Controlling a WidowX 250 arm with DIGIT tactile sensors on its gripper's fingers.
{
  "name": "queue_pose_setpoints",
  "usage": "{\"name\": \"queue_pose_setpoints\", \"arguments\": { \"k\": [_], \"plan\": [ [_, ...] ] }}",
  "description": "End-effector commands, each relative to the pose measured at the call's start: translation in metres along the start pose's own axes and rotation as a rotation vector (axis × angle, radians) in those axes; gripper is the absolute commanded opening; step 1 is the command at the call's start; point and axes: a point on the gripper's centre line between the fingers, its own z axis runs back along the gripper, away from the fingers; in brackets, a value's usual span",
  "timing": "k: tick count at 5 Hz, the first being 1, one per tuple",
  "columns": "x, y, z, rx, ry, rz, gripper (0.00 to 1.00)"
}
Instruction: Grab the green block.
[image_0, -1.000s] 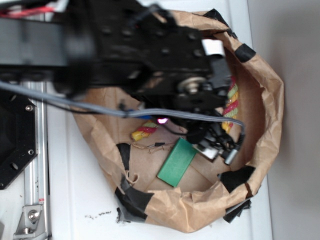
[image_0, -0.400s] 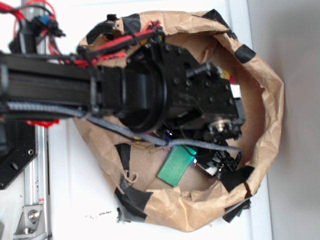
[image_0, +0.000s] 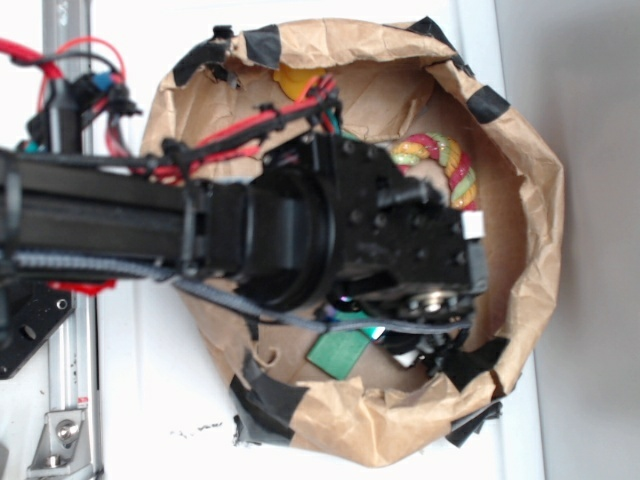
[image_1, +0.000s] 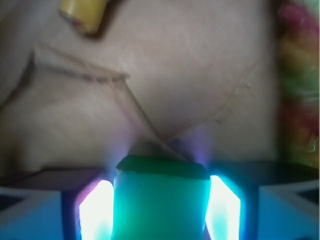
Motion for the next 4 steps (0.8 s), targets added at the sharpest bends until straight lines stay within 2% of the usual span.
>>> {"name": "queue_pose_setpoints", "arguments": {
  "k": [1, 2, 3, 4],
  "plan": [
    [0.027, 0.035, 0.113, -0.069, -0.325, -0.353, 0.0],
    [0.038, 0.045, 0.142, -0.136, -0.4, -0.526, 0.0],
    [0.04, 0.041, 0.151, -0.098, -0.448, -0.595, 0.0],
    [0.044, 0.034, 0.145, -0.089, -0.439, -0.658, 0.0]
  ]
}}
